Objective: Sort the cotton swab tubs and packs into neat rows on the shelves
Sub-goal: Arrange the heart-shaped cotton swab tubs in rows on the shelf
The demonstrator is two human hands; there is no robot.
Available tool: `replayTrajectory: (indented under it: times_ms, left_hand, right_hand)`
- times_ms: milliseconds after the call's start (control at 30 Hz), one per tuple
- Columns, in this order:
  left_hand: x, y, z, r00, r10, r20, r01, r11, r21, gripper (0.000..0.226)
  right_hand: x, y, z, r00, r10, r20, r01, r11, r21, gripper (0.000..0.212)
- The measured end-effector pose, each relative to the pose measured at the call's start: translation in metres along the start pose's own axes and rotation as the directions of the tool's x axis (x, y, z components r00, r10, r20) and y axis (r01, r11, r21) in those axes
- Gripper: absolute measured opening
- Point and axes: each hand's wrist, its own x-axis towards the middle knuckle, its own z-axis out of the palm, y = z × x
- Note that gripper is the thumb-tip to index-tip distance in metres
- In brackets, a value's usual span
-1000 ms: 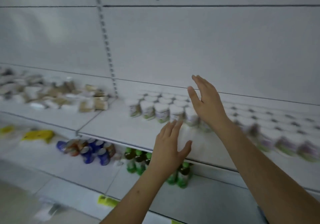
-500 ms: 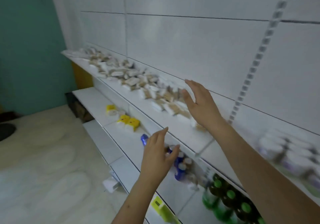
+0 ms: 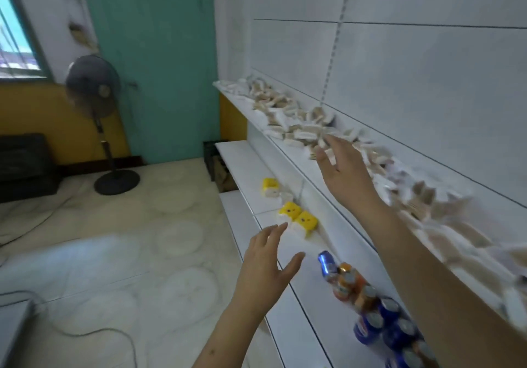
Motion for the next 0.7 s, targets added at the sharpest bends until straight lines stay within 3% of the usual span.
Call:
replayTrajectory:
  times_ms: [200, 500, 700]
  left_hand:
    - [0.081, -0.060, -0.016, 0.997, -0.072, -0.039, 0.073, 0.997, 0.033, 0.062]
    - [0.258, -0.132, -0.034, 0.996, -0.080, -0.031, 0.083, 0.990, 0.117, 0.056]
    - [0.342, -0.191, -0.067, 0.984, -0.137, -0.114, 0.152, 0.979, 0.138, 0.059]
  right_hand:
    - [0.092, -0.004, 0.081, 0.993, -0.106, 0.044, 0.106, 0.994, 0.008, 0.055]
    - [0.262, 0.016, 0.160, 0.990, -0.133, 0.047, 0.133, 0.991, -0.002, 0.074]
    - [0.346, 0.009, 0.236, 0.981, -0.160, 0.111, 0.159, 0.987, 0.018, 0.055]
